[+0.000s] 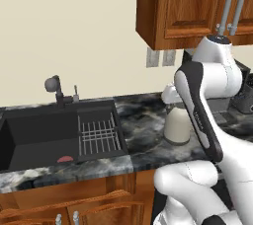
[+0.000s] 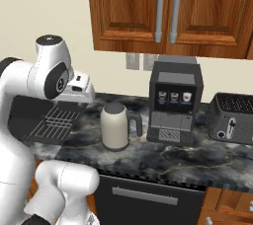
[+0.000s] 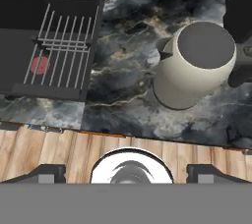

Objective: Navigate to the stand mixer.

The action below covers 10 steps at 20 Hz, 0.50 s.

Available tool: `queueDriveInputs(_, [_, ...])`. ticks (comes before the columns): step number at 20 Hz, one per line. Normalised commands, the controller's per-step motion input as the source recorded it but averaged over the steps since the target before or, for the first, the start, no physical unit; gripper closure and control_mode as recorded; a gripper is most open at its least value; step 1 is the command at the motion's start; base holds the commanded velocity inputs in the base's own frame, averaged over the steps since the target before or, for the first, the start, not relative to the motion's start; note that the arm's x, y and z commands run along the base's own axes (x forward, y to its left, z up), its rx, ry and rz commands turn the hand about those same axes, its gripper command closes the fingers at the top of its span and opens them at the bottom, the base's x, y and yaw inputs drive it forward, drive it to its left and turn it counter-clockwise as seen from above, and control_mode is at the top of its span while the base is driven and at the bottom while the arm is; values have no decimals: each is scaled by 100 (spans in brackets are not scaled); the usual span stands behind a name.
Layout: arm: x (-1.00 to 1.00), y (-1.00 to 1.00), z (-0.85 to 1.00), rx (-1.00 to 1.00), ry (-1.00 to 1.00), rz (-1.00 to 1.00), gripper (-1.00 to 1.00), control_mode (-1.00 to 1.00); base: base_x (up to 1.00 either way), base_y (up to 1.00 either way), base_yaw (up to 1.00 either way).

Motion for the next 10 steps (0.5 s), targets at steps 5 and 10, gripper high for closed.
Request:
queueDriveInputs(5, [-80, 1, -37, 1, -27, -1, -100, 100, -18, 0, -1])
queueDriveInputs(10, [0, 0, 0, 0, 0, 0, -100, 100, -86, 0, -2])
